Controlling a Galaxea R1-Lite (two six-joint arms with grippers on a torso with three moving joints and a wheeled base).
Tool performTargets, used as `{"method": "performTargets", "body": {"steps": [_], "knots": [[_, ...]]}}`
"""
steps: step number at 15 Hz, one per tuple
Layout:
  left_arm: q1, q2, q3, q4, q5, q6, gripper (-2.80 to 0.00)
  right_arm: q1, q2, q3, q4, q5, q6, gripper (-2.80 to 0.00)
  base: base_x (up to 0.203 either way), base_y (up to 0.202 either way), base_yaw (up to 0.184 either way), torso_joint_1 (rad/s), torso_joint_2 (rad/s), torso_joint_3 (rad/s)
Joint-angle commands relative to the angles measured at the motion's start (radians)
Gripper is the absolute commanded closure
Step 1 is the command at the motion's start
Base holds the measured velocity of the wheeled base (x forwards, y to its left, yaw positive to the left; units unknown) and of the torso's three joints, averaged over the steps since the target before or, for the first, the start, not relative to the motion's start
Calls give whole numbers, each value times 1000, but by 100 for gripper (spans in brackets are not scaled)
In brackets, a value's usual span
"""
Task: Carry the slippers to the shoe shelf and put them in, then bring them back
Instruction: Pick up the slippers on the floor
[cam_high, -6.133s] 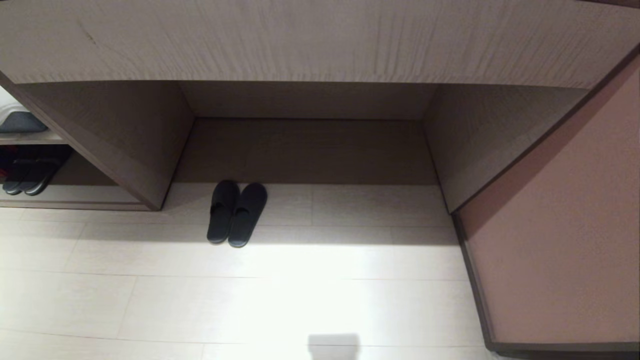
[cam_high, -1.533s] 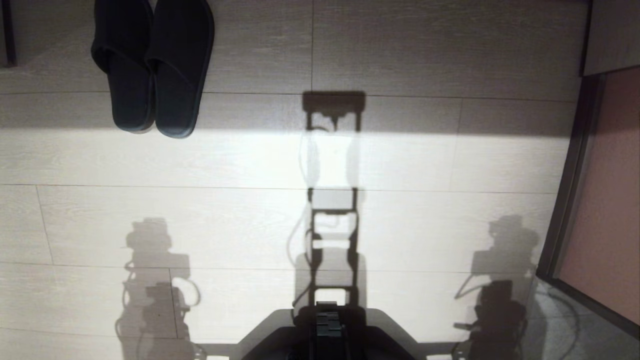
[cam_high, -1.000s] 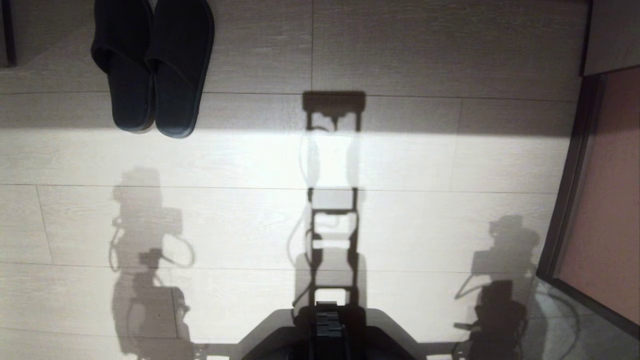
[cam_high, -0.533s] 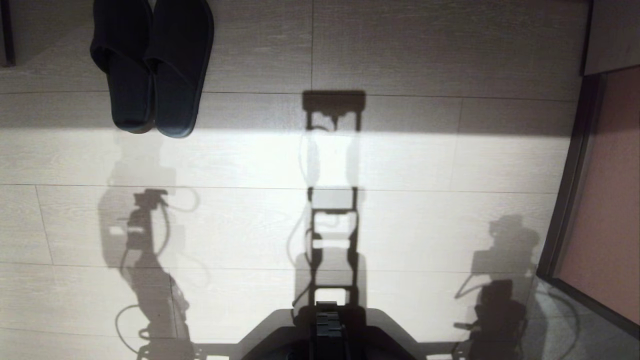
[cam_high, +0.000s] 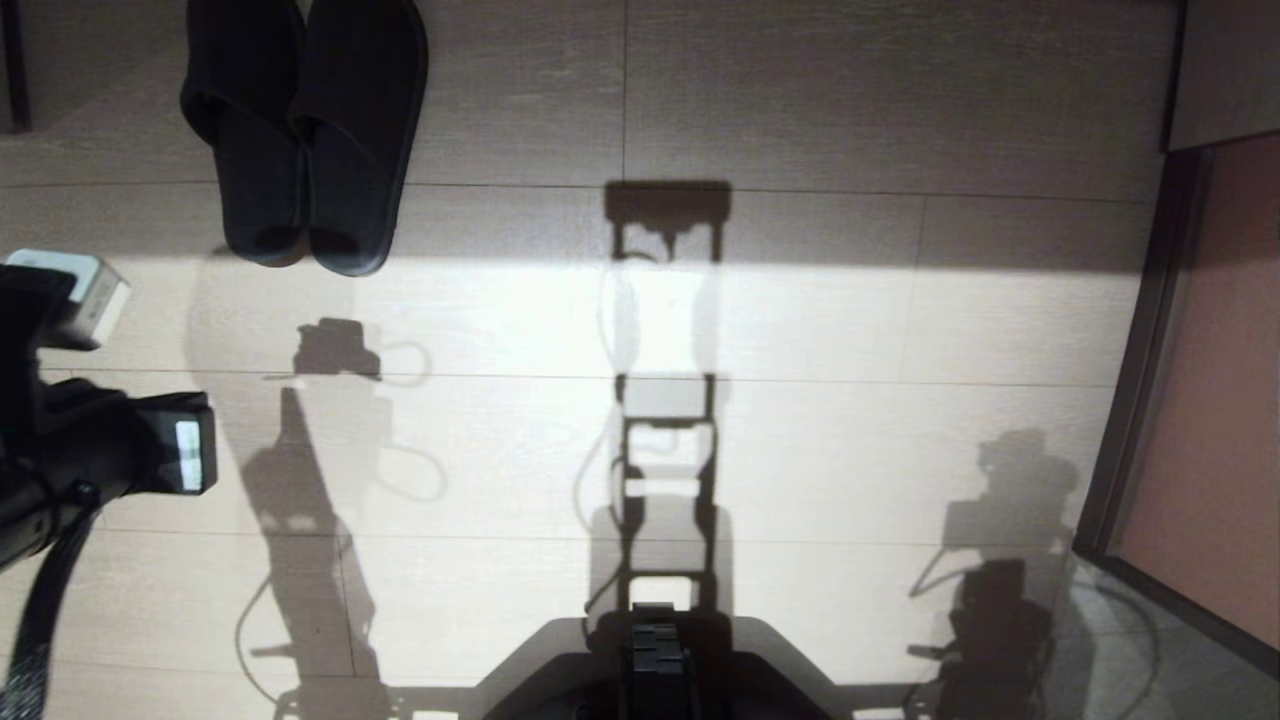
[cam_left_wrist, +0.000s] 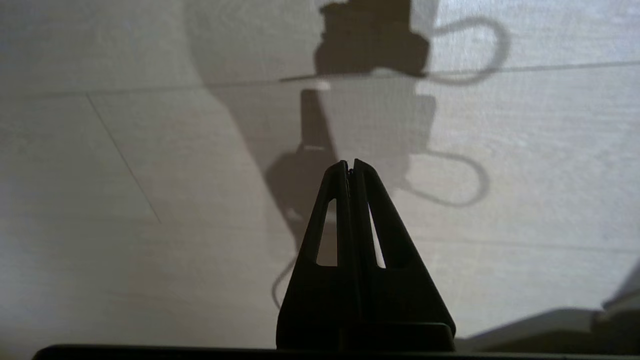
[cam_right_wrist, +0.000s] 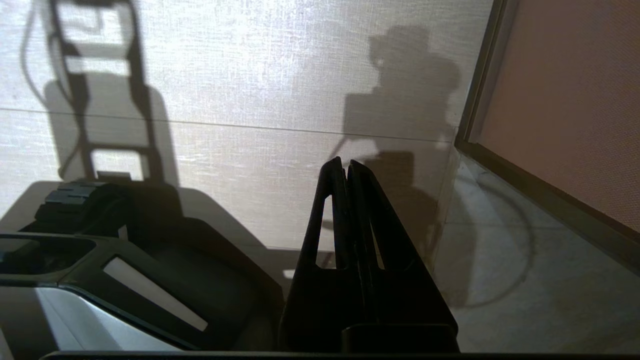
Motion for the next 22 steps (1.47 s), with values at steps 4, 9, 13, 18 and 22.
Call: {"method": "performTargets", "body": {"steps": [4, 9, 13, 18, 22], "knots": [[-1, 359, -124, -159, 54, 75, 0, -1, -2, 0, 0, 0, 0, 0, 0, 0, 0, 0, 0, 0], [53, 437, -216, -318, 65, 73, 0, -1, -2, 0, 0, 0, 0, 0, 0, 0, 0, 0, 0, 0], [68, 424, -222, -500, 133, 115, 0, 1, -2, 0, 0, 0, 0, 0, 0, 0, 0, 0, 0, 0], [70, 402, -233, -536, 134, 99, 0, 1, -2, 0, 0, 0, 0, 0, 0, 0, 0, 0, 0, 0], [70, 394, -230, -535, 131, 98, 0, -1, -2, 0, 0, 0, 0, 0, 0, 0, 0, 0, 0, 0]]}}
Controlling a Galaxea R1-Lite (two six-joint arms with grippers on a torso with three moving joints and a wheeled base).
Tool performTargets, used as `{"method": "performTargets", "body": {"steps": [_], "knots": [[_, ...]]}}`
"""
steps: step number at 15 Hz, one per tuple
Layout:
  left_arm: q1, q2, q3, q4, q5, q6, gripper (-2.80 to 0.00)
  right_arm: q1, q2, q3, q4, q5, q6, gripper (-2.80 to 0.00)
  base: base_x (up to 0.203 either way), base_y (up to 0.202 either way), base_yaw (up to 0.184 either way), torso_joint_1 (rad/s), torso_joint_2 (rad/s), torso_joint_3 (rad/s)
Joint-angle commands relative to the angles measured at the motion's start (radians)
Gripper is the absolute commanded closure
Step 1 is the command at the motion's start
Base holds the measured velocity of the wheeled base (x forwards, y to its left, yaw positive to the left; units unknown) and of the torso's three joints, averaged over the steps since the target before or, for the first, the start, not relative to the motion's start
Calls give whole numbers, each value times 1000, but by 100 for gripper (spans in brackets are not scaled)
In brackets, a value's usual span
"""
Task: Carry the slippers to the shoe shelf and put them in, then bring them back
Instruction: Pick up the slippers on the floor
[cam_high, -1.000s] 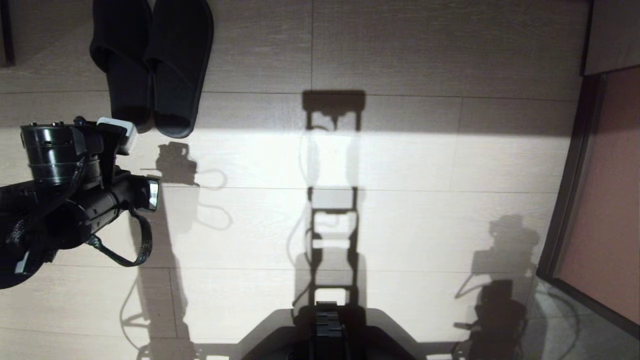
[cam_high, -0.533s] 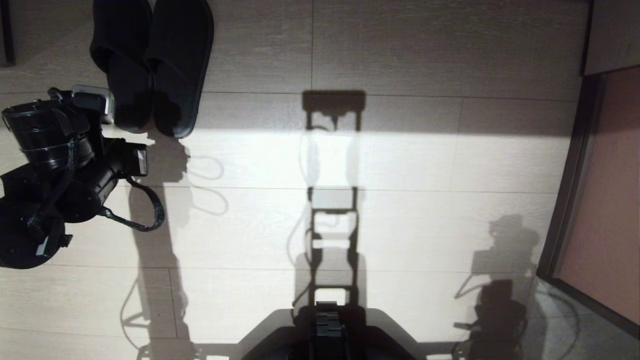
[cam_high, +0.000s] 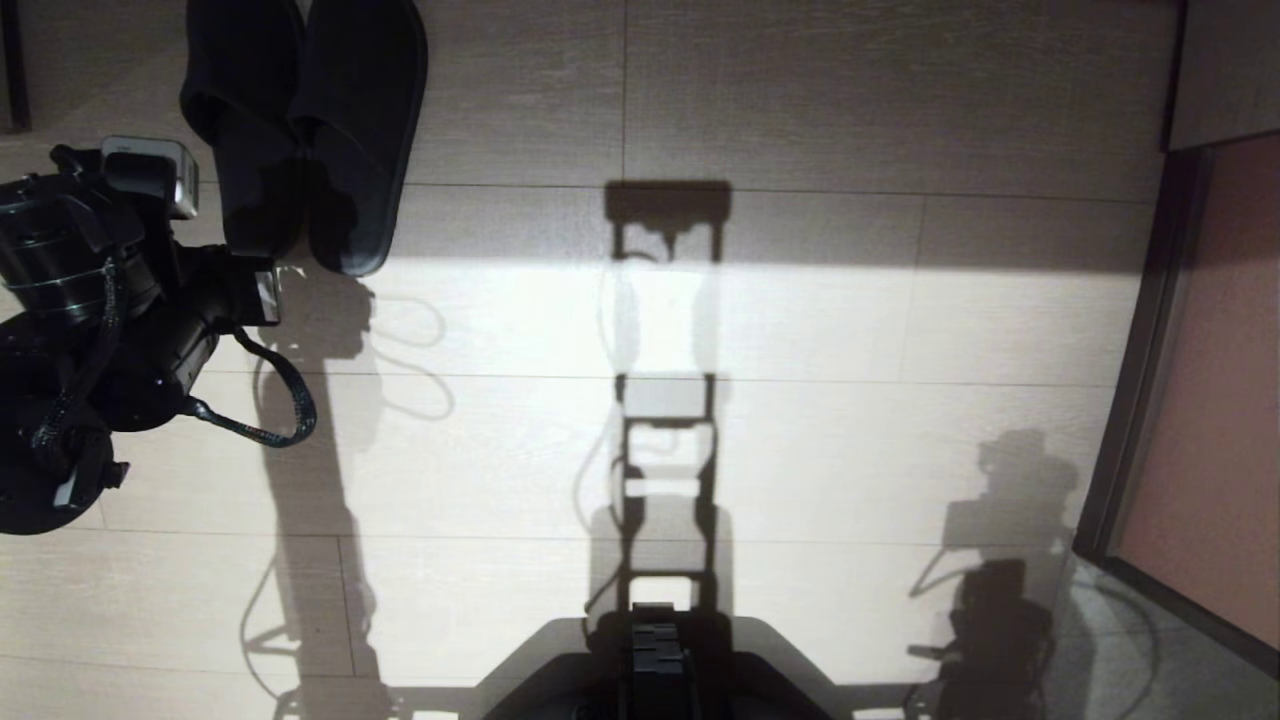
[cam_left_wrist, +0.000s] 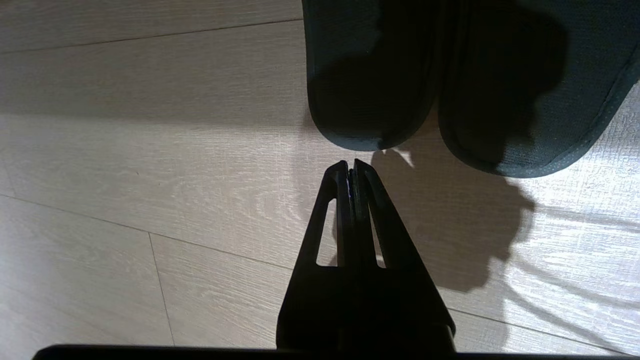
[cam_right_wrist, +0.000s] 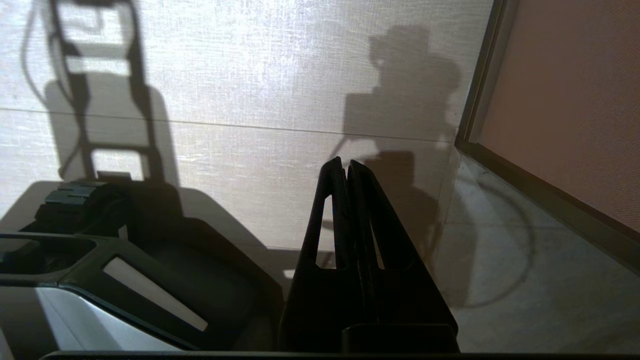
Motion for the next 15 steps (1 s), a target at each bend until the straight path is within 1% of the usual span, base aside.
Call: {"method": "performTargets", "body": {"steps": [1, 4, 6, 7, 8, 9, 10, 11, 12, 14, 15], "knots": [[0, -11, 3, -6, 1, -1, -280, 0, -2, 0, 0, 0, 0, 0, 0, 0, 0, 0, 0, 0], [0, -9, -4, 0, -7, -11, -280, 1, -2, 0, 0, 0, 0, 0, 0, 0, 0, 0, 0, 0], [0, -4, -13, 11, -13, -47, -280, 1, -2, 0, 0, 0, 0, 0, 0, 0, 0, 0, 0, 0], [0, 2, -21, 23, -35, -63, -280, 0, -2, 0, 0, 0, 0, 0, 0, 0, 0, 0, 0, 0], [0, 3, -24, 32, -42, -78, -280, 0, -2, 0, 0, 0, 0, 0, 0, 0, 0, 0, 0, 0], [-1, 6, -34, 57, -49, -120, -280, 0, -2, 0, 0, 0, 0, 0, 0, 0, 0, 0, 0, 0], [-1, 11, -55, 94, -67, -190, -280, 1, -2, 0, 0, 0, 0, 0, 0, 0, 0, 0, 0, 0], [0, 14, -73, 116, -86, -229, -280, 1, -2, 0, 0, 0, 0, 0, 0, 0, 0, 0, 0, 0], [0, 14, -74, 116, -88, -231, -280, 0, -2, 0, 0, 0, 0, 0, 0, 0, 0, 0, 0, 0], [6, 27, -96, 102, -98, -322, -280, 1, -2, 0, 0, 0, 0, 0, 0, 0, 0, 0, 0, 0], [6, 31, -102, 87, -100, -348, -280, 0, -2, 0, 0, 0, 0, 0, 0, 0, 0, 0, 0, 0]]}}
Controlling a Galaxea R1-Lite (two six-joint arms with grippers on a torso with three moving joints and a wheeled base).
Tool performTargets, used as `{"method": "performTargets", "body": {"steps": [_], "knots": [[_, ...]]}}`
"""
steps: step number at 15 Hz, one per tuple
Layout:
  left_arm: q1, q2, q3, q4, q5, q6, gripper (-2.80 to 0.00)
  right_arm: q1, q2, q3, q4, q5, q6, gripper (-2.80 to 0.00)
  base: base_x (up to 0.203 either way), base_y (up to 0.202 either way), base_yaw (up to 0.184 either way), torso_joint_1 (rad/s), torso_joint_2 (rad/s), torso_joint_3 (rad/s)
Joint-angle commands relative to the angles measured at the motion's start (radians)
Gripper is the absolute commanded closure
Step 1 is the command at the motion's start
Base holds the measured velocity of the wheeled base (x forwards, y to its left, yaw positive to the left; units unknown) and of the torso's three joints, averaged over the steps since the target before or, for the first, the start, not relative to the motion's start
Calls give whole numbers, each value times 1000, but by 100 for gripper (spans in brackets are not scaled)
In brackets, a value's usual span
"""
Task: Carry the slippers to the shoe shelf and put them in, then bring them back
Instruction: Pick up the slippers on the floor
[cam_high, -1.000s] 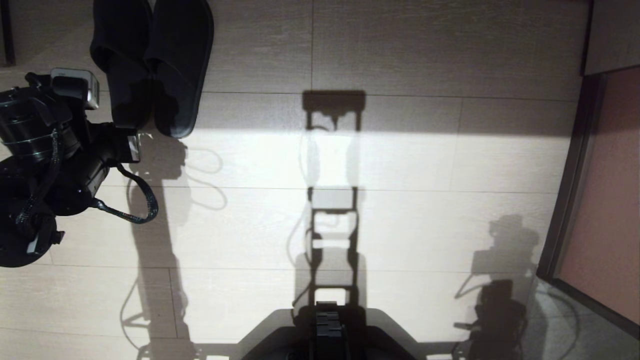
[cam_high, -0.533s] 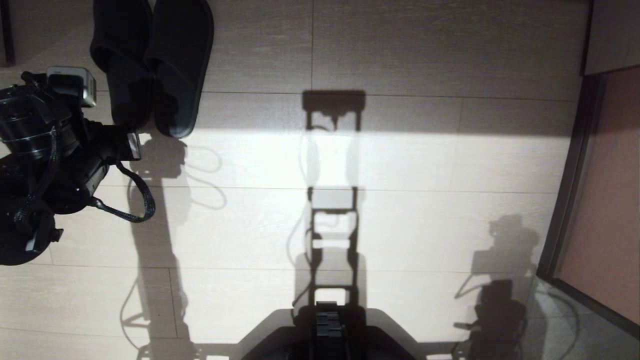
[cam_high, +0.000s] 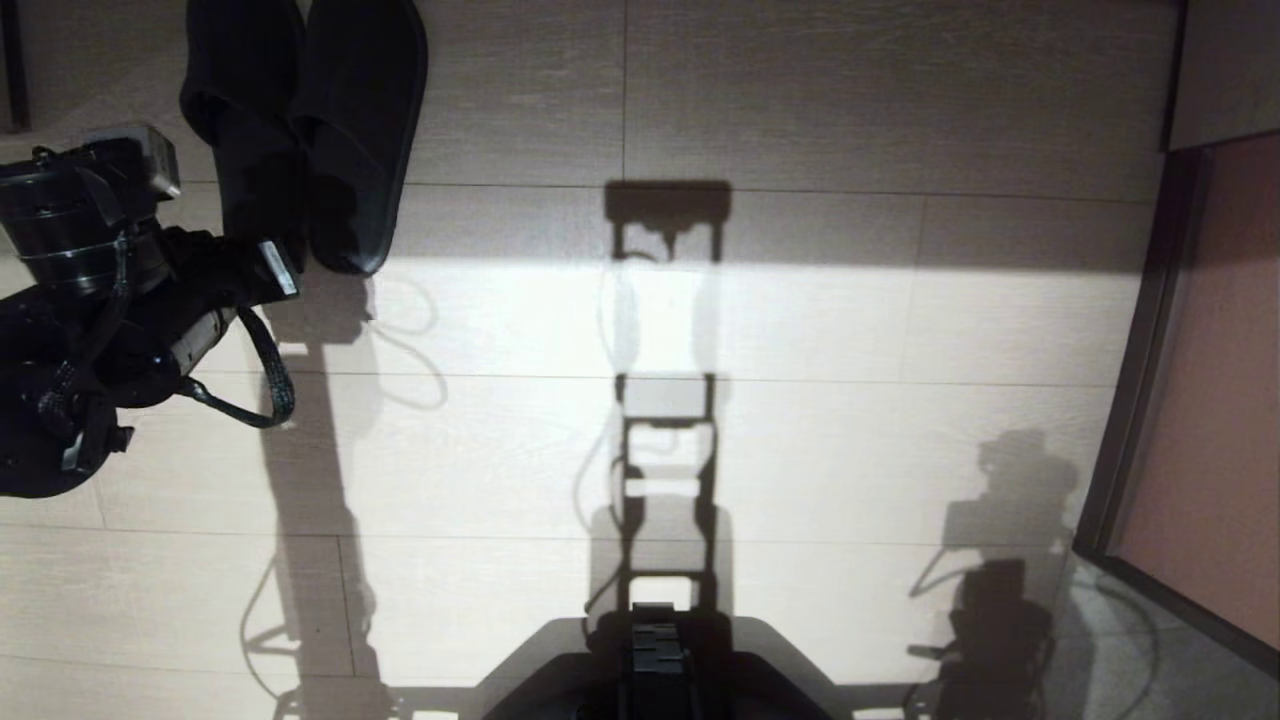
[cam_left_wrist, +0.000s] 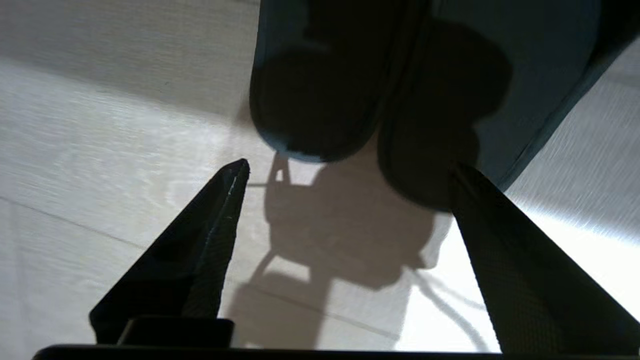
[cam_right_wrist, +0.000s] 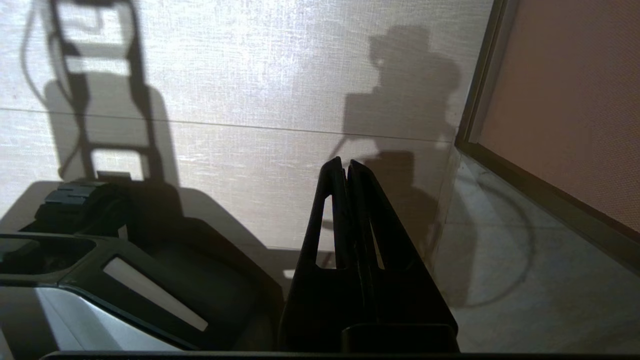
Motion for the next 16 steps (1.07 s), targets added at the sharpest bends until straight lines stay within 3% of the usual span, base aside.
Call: {"method": "performTargets", "body": {"steps": [1, 5, 9, 11, 16], "knots": [[3, 10, -15, -22, 2, -38, -280, -1, -2, 0, 0, 1, 0, 0, 0, 0, 0, 0, 0, 0], [8, 20, -22, -55, -14, -55, -280, -1, -2, 0, 0, 1, 0, 0, 0, 0, 0, 0, 0, 0], [22, 45, -32, -80, -110, -61, -280, -1, -2, 0, 0, 1, 0, 0, 0, 0, 0, 0, 0, 0], [25, 63, -56, -78, -152, -98, -280, -1, -2, 0, 0, 1, 0, 0, 0, 0, 0, 0, 0, 0], [38, 94, -124, -91, -168, -100, -280, 1, -2, 0, 0, 1, 0, 0, 0, 0, 0, 0, 0, 0]]}}
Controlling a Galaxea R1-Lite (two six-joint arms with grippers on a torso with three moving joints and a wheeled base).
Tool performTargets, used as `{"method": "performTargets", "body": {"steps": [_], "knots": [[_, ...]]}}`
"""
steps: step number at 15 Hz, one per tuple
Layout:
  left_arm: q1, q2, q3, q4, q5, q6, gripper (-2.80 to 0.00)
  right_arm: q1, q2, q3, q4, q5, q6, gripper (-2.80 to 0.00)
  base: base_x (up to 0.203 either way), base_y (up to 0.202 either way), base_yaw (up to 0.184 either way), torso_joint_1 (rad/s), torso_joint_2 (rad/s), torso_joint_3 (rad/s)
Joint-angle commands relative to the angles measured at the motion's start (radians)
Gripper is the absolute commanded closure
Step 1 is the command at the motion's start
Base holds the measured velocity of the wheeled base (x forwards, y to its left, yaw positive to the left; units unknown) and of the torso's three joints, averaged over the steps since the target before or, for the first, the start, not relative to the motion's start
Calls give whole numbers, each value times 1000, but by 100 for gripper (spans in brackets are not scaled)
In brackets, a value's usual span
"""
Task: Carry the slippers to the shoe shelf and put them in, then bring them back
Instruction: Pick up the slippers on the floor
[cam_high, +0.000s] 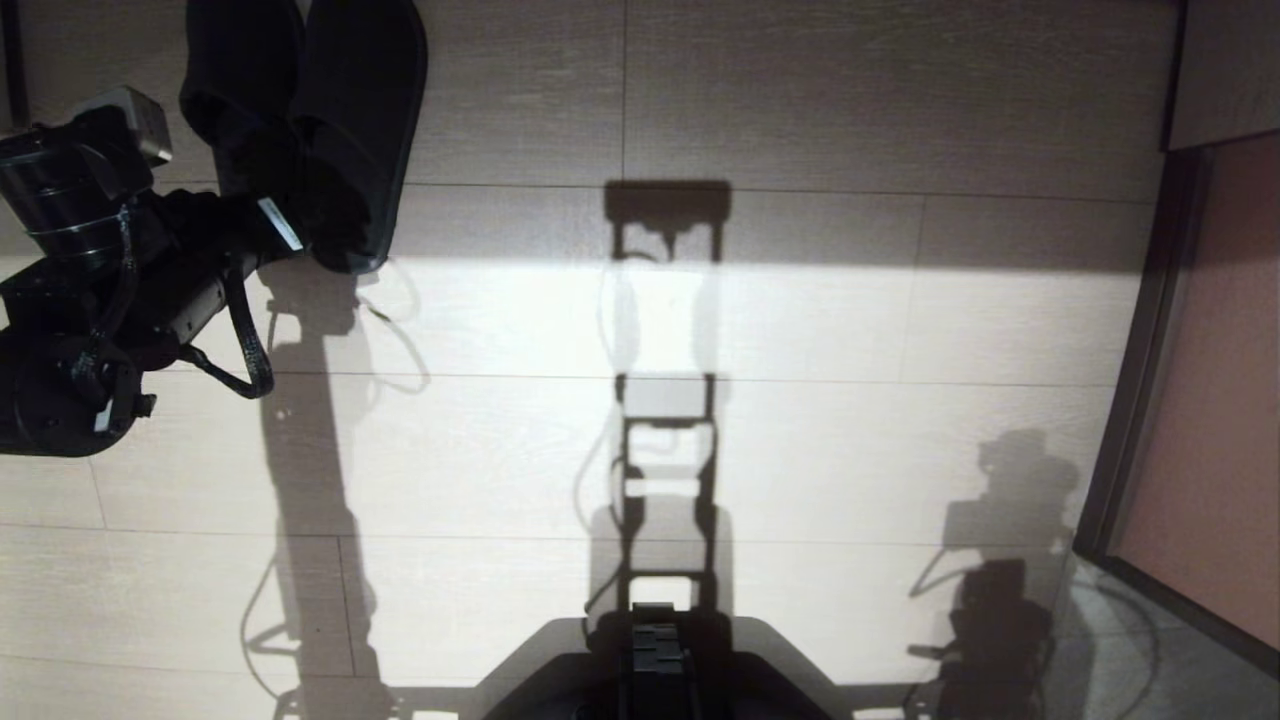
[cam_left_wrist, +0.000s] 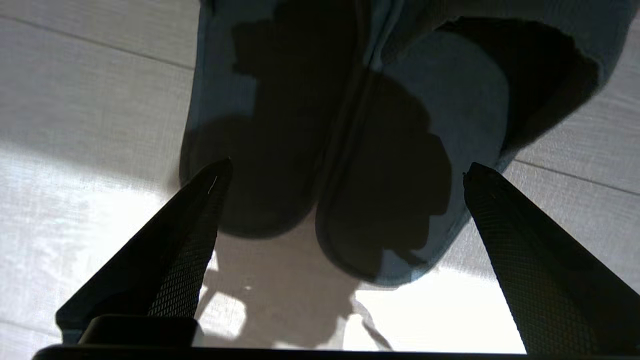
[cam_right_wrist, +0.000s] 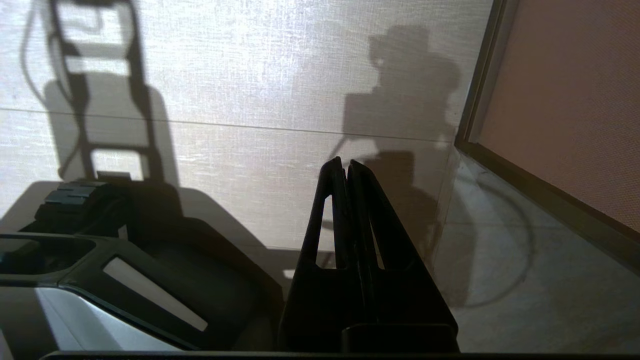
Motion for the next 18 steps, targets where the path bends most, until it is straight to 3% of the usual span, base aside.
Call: {"method": "performTargets", "body": {"steps": [1, 12, 18], "knots": [[4, 24, -34, -7, 0, -1, -280, 0, -2, 0, 0, 1, 0, 0, 0, 0, 0, 0, 0, 0], [15, 80, -143, -27, -65, -35, -280, 0, -2, 0, 0, 1, 0, 0, 0, 0, 0, 0, 0, 0], [17, 153, -258, -21, -74, -45, -280, 0, -2, 0, 0, 1, 0, 0, 0, 0, 0, 0, 0, 0]]}}
